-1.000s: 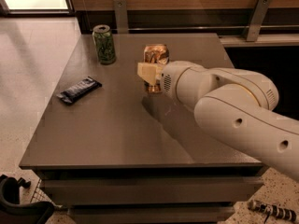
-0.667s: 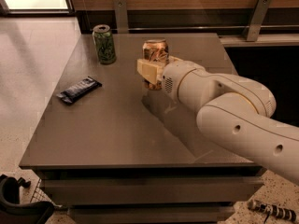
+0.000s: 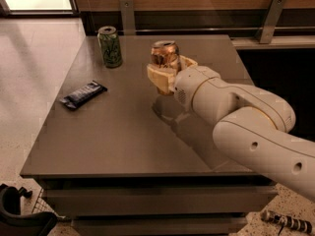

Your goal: Place orange can upright

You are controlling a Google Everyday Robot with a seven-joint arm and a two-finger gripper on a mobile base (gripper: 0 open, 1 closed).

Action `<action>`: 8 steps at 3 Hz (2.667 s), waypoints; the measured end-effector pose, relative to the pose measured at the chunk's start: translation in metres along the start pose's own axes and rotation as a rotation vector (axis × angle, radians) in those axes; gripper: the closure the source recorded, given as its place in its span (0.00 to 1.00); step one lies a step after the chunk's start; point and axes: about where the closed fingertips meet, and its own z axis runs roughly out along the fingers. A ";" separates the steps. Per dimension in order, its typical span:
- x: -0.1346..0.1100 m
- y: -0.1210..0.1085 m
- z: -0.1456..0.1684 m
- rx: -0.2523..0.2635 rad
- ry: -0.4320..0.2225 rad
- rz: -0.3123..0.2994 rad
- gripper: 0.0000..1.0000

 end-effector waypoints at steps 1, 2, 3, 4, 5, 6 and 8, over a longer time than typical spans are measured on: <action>0.000 0.001 -0.001 -0.002 -0.002 -0.013 1.00; 0.003 0.010 0.006 -0.024 -0.044 -0.003 1.00; 0.007 0.024 0.017 -0.060 -0.081 0.005 1.00; 0.006 0.036 0.023 -0.088 -0.099 -0.008 1.00; 0.005 0.045 0.023 -0.107 -0.099 -0.035 1.00; 0.016 0.058 0.019 -0.128 -0.080 -0.044 1.00; 0.045 0.083 0.016 -0.158 -0.106 0.026 1.00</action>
Offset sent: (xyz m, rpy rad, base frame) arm -0.0017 0.0188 -0.0160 0.0582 -0.0629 0.0249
